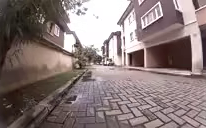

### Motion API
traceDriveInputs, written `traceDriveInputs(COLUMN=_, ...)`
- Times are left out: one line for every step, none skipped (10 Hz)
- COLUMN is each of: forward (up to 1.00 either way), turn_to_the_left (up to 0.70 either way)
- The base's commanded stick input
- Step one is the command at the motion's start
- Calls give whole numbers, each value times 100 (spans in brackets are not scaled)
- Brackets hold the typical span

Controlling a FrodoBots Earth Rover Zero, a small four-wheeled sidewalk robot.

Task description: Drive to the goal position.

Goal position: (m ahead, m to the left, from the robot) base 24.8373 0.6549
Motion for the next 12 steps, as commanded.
traceDriveInputs(forward=50, turn_to_the_left=0)
traceDriveInputs(forward=50, turn_to_the_left=0)
traceDriveInputs(forward=50, turn_to_the_left=0)
traceDriveInputs(forward=50, turn_to_the_left=0)
traceDriveInputs(forward=50, turn_to_the_left=0)
traceDriveInputs(forward=50, turn_to_the_left=0)
traceDriveInputs(forward=50, turn_to_the_left=0)
traceDriveInputs(forward=50, turn_to_the_left=0)
traceDriveInputs(forward=50, turn_to_the_left=0)
traceDriveInputs(forward=50, turn_to_the_left=0)
traceDriveInputs(forward=50, turn_to_the_left=0)
traceDriveInputs(forward=0, turn_to_the_left=0)
